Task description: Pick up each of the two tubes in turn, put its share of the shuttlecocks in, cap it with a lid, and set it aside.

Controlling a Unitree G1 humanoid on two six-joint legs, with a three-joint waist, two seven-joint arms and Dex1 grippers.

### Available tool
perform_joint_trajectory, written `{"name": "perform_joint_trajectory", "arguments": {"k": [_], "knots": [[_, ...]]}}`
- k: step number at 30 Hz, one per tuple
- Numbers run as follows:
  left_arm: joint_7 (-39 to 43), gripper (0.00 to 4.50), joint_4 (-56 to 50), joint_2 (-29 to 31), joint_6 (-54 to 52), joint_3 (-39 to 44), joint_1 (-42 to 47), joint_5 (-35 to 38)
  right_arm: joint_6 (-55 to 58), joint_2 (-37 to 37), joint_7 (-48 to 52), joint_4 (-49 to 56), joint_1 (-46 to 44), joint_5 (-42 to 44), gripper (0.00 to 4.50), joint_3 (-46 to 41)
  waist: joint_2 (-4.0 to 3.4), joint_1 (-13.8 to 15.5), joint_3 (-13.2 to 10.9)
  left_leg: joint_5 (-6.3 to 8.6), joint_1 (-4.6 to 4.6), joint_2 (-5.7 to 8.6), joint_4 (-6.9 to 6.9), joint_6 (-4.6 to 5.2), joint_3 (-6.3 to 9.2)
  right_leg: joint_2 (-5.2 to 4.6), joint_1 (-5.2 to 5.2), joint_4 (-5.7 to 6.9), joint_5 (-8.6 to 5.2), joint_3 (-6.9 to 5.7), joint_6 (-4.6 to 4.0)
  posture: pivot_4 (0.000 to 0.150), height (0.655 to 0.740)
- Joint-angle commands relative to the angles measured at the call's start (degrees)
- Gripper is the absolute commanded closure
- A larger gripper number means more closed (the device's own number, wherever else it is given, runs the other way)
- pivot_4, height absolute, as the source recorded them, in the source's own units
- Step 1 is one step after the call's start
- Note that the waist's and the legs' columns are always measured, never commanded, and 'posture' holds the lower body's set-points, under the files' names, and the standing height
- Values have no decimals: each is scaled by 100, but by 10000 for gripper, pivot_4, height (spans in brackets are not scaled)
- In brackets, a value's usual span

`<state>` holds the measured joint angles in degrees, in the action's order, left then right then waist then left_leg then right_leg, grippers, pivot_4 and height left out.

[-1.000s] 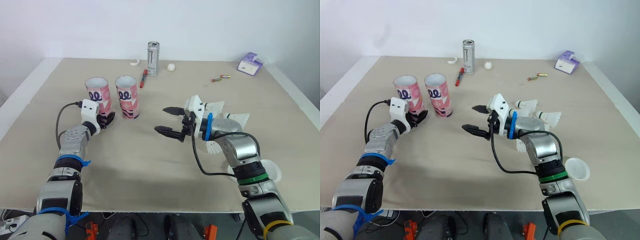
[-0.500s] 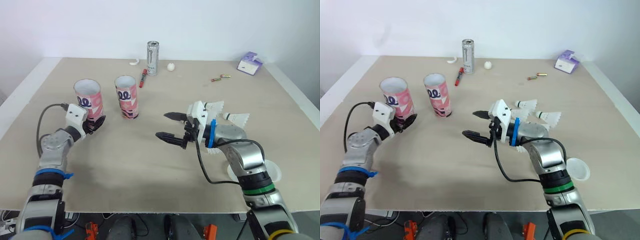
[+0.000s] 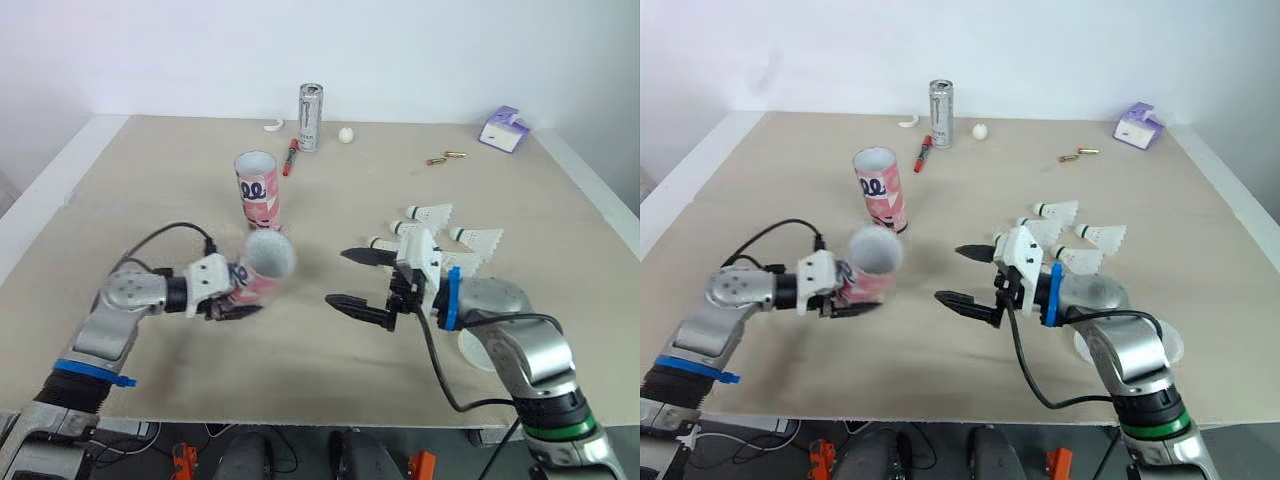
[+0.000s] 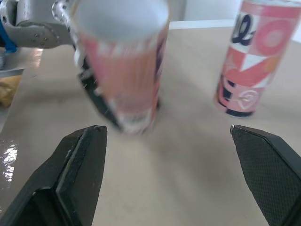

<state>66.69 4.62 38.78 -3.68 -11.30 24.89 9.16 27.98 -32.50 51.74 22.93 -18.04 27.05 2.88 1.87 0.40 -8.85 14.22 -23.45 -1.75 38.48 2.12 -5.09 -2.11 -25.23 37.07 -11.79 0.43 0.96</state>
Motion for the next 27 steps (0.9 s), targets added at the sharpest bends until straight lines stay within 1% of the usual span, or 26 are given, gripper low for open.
{"name": "perform_joint_trajectory", "arguments": {"k": [1,6,8,9,13,15,19,22,27], "knots": [[404,14726,-349,-22,-610,-396,409,-3,228,-118,-245,679,338,322,0,-380,0,0,0,0,-1,-1,0,0,4,6,0,0,2,2,6,1500,7400],[918,14726,-100,-117,-1075,-934,1001,-142,433,-208,-597,1330,1112,505,0,-635,-1,5,0,5,-4,1,-2,8,28,28,7,4,-12,15,5,1500,7400],[940,14726,81,-220,-1113,-1045,1219,-253,501,-147,-846,1443,1323,507,0,-680,-1,4,1,6,-2,2,-1,11,26,29,7,5,-35,22,44,1500,7400],[913,14726,194,-276,-1059,-1080,1295,-324,554,-87,-1014,1489,1418,502,0,-716,-1,4,1,6,-2,3,-1,11,26,29,8,4,-35,24,45,1500,7400],[897,14726,183,-358,-1124,-1141,1391,-387,828,166,-1667,1712,1831,654,0,-1068,-2,7,1,10,6,3,5,17,26,35,17,5,-34,36,47,1500,7400],[920,14726,106,-384,-1183,-1163,1409,-396,1166,311,-2129,1918,2200,864,0,-1439,-3,21,2,9,5,7,6,17,31,33,20,6,-35,39,48,1500,7400],[938,14726,51,-395,-1243,-1160,1415,-414,1760,513,-2915,2283,2637,1291,0,-1950,-4,11,2,10,5,14,7,18,24,25,22,4,-39,53,52,1500,7400],[932,14726,127,-410,-1193,-1153,1422,-464,2068,666,-3467,2473,2812,1405,0,-2138,-5,11,3,9,6,13,8,19,26,25,22,5,-45,52,40,1500,7400],[894,14726,174,-452,-1180,-1147,1434,-515,2377,1001,-4467,2471,2649,1005,0,-1850,-6,8,3,5,8,13,8,25,25,26,23,5,-43,54,36,1500,7400]]}}
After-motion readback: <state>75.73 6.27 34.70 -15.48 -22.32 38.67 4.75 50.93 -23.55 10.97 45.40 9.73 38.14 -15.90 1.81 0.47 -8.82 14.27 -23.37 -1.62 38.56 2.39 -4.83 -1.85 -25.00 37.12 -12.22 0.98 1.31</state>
